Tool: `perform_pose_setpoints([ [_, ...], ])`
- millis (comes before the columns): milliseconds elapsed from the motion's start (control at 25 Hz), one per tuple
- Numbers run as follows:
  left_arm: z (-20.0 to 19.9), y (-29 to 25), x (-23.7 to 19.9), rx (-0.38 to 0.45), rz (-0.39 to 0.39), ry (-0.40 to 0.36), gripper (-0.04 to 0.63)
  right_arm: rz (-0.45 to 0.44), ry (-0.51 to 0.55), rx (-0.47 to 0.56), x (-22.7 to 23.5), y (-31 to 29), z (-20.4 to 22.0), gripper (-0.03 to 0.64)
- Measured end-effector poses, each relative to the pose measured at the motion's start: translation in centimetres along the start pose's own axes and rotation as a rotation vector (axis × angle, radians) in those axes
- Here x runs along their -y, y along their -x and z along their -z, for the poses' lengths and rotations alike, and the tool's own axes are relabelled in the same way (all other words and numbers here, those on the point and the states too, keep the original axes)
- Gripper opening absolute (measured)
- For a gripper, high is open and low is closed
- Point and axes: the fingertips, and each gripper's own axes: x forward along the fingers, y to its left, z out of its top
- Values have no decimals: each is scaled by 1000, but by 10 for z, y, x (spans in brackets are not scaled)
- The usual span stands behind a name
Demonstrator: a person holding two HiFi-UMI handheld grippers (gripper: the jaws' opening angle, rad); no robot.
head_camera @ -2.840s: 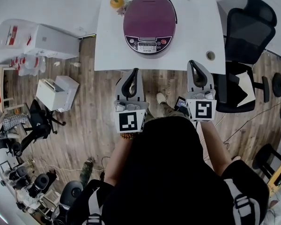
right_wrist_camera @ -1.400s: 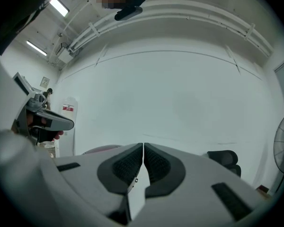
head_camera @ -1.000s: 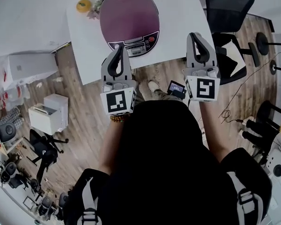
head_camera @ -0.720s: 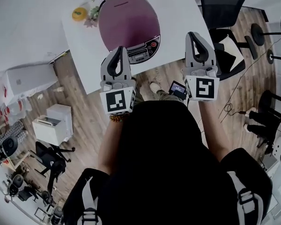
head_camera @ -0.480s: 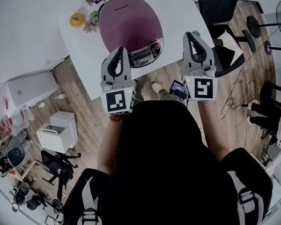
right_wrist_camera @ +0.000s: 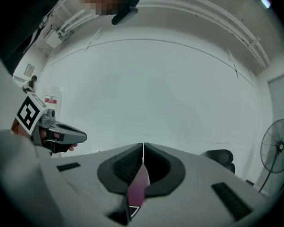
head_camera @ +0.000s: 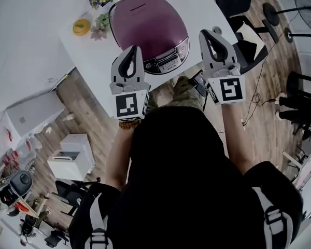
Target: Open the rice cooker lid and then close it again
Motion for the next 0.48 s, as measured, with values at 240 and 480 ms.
perform_pose_setpoints([
  [240,1,-7,-20,3,-1,12,23,-47,-211,-34,7,-10,18,31],
  [480,0,-7,-31,24,-16,16,22,-192,-191,-50,-16,-18,30,30],
])
